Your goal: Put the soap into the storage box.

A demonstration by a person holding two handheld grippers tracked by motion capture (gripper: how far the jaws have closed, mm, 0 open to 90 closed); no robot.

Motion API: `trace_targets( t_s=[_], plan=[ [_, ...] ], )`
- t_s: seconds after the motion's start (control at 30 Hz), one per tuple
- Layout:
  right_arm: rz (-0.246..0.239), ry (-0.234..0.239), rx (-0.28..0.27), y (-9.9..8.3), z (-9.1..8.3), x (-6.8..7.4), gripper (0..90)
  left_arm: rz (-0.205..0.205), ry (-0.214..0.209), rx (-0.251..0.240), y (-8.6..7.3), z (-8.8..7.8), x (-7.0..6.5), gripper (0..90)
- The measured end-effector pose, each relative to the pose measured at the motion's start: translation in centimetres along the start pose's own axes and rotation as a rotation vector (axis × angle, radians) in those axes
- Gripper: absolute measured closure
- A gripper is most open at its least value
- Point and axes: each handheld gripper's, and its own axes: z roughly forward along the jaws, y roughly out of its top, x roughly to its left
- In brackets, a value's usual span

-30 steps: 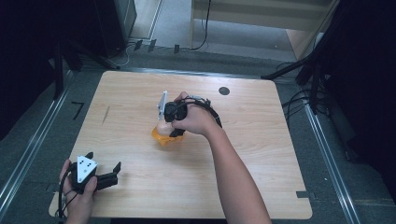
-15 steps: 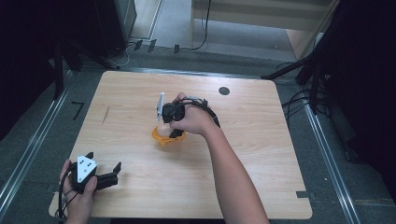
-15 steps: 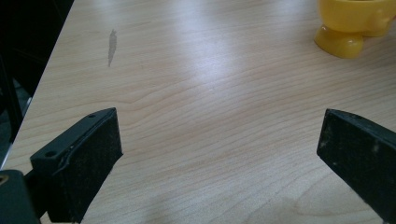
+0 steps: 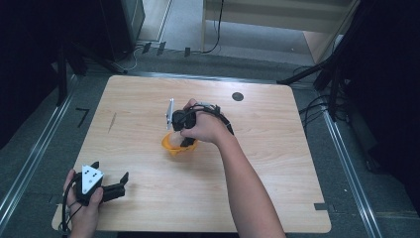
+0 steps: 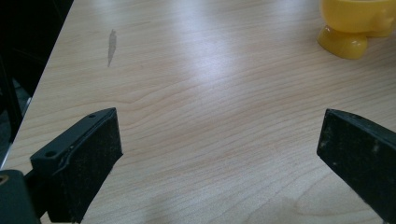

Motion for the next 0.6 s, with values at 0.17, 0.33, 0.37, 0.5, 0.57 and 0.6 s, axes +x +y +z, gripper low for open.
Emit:
trace_targets(
  t_s=[0.17, 0.33, 0.37, 0.5, 0.57, 0.6],
  plan=[
    [0.012, 0.01, -0.039, 0.1, -0.4, 0.0, 29.8, 0.001, 0.0, 0.001, 0.0, 0.0, 0.0, 0.3],
    [0.02, 0.003, -0.023, 0.1, -0.9, 0.0, 27.9, -0.001, 0.0, 0.001, 0.0, 0.0, 0.0, 0.3],
    [0.028, -0.005, -0.025, 0.0, -1.1, 0.1, 28.5, -0.002, -0.001, 0.0, 0.0, 0.0, 0.0, 0.3],
    [0.038, -0.011, -0.042, -0.2, -1.2, 0.2, 29.2, -0.003, -0.001, 0.0, 0.0, 0.0, 0.0, 0.3],
    [0.048, -0.011, -0.054, -0.4, -1.3, 0.3, 29.3, 0.0, 0.0, 0.001, 0.0, 0.0, 0.0, 0.3],
    [0.05, -0.016, -0.059, -0.7, -1.4, 0.4, 29.3, 0.001, 0.0, 0.002, 0.0, 0.0, 0.0, 0.3]
  ],
)
